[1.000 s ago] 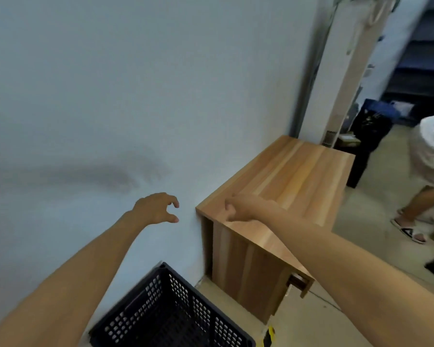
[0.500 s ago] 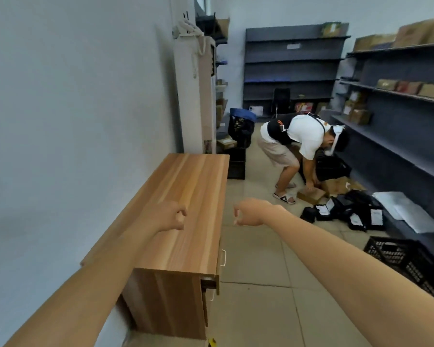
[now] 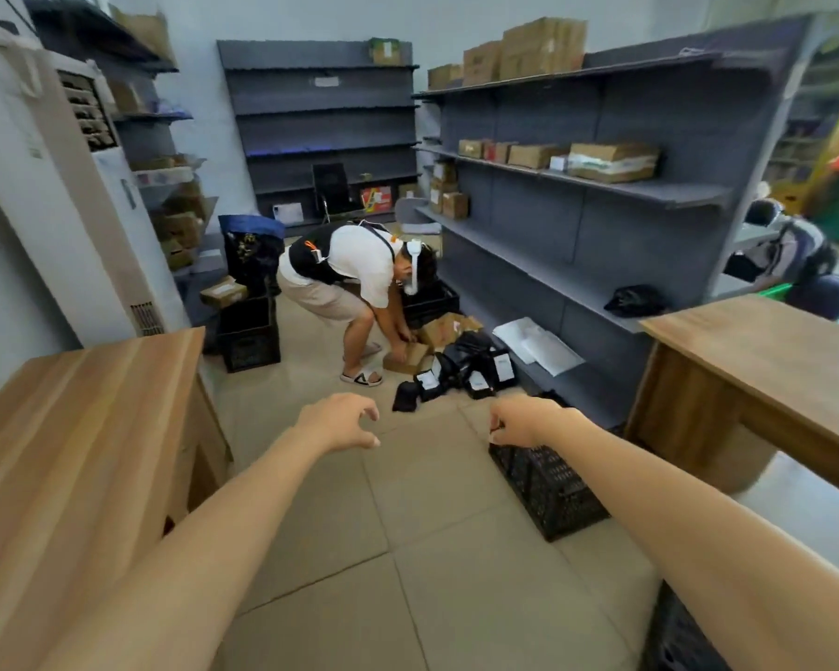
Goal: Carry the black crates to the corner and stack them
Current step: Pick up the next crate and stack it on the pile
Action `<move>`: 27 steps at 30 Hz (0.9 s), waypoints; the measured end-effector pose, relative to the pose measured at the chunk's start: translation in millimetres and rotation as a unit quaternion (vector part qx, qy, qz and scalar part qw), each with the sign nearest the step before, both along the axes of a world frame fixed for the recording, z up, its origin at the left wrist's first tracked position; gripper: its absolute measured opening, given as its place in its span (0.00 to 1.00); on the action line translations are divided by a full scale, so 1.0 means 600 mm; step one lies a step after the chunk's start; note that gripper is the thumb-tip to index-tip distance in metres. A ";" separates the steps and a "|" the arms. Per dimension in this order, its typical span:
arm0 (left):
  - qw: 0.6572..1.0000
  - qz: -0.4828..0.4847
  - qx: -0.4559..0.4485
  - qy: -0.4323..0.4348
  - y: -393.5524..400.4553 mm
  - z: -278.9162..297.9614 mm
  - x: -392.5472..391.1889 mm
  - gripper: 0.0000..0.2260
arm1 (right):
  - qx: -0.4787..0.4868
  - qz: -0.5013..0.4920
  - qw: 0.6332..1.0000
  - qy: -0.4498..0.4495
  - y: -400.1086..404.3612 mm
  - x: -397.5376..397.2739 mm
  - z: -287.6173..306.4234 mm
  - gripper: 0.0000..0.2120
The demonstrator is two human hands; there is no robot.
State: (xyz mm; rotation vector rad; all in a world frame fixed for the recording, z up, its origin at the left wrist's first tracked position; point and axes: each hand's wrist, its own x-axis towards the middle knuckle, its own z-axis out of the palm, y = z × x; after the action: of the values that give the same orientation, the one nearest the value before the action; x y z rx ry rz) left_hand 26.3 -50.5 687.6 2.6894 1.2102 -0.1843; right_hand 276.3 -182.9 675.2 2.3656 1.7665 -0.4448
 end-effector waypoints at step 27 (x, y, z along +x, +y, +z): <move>0.963 -0.257 -0.076 0.027 0.286 -0.135 0.663 0.20 | 0.006 -0.278 0.960 0.042 0.148 0.446 -0.072 0.12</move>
State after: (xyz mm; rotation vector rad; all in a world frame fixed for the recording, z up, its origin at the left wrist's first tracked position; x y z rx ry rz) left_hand 424.1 120.9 606.6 2.8117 0.4587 -0.4031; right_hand 543.9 -93.9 631.9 2.8709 1.0985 -0.6066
